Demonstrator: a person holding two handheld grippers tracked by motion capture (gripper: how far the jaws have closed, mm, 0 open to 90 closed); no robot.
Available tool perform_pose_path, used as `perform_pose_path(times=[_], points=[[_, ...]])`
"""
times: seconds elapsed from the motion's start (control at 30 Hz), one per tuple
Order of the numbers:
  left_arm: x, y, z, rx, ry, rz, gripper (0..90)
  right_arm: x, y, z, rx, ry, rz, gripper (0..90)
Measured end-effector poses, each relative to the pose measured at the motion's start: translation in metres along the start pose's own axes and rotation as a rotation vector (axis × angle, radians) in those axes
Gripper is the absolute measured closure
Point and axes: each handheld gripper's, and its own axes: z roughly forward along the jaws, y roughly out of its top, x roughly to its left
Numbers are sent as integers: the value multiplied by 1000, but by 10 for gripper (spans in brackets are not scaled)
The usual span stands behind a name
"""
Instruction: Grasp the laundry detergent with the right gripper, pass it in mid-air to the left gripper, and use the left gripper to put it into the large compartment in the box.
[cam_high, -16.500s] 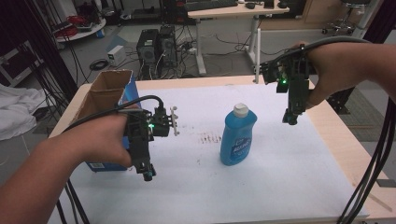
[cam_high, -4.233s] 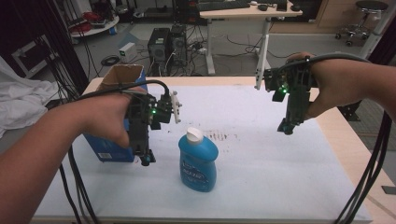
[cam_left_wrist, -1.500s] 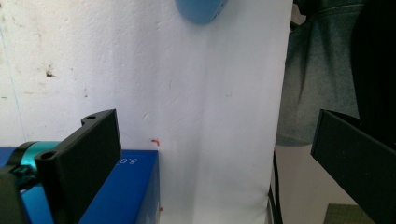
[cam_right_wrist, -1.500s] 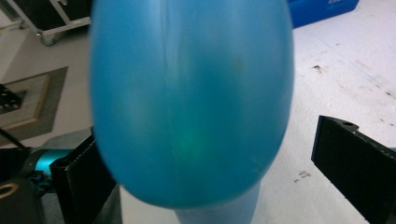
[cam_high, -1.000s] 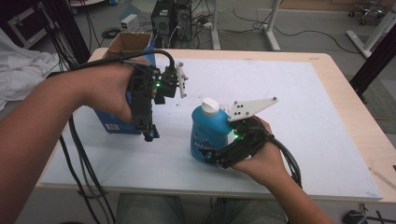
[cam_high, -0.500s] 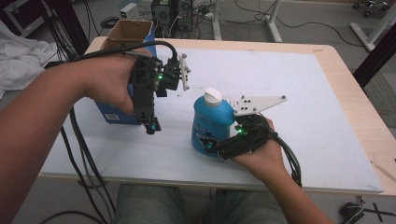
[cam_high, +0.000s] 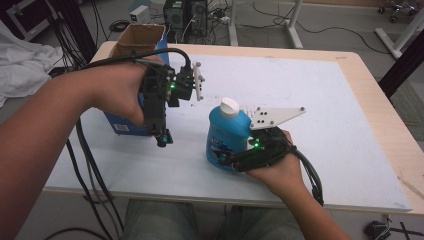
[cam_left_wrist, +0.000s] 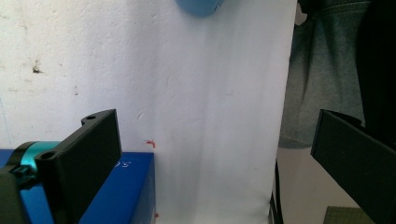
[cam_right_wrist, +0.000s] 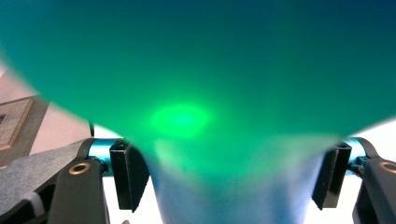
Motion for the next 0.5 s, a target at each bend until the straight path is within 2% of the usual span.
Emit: perform_pose_path(times=[0.17,0.5], points=[[0,0,0,2,0,0,17,1,0,1,5,1,-8,345],[1,-2,1,3,0,-4,17,1,0,1,-2,0,-14,375]])
